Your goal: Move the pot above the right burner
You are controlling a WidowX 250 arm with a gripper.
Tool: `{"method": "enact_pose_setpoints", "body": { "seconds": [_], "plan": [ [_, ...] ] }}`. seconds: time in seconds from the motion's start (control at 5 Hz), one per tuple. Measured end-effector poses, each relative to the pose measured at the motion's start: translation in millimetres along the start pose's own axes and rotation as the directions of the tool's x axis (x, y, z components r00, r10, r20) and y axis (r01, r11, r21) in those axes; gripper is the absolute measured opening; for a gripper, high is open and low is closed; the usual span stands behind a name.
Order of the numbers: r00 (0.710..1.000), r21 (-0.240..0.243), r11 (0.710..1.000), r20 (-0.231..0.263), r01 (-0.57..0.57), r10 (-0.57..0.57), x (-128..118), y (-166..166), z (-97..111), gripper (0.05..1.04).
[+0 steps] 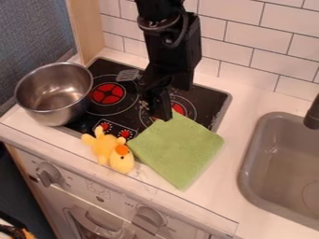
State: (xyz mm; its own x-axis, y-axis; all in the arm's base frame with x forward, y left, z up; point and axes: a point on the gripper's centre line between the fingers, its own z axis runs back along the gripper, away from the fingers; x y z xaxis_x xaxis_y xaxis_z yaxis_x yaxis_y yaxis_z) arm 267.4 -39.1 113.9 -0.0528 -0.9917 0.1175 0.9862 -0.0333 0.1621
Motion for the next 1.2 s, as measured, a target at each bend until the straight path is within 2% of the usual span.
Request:
{"method": "enact_pose_setpoints", "body": {
  "seconds": [0.2,0.4,0.6,0.8,1.0,1.2],
  "plan": [
    [1.000,-0.028,1.000,-0.011,0.010,-0.011,-2.2,-3.0,-4.6,1.000],
    [0.988,-0.097,0.991,-0.112,0.097,-0.108,-34.4,-10.6,0.7,1.000],
    [0.977,-0.098,0.981,-0.116,0.168,-0.179,-63.1,-5.7,10.6,1.000],
    [0.962,-0.124,0.960,-0.079,0.253,-0.263,-84.4,3.1,10.8,1.000],
    [0.922,-0.149,0.915,-0.037,0.376,-0.385,-106.0,9.4,8.1,1.000],
    [0.862,-0.173,0.859,-0.081,0.482,-0.500,-127.0,16.5,-3.8,1.000]
  ]
}}
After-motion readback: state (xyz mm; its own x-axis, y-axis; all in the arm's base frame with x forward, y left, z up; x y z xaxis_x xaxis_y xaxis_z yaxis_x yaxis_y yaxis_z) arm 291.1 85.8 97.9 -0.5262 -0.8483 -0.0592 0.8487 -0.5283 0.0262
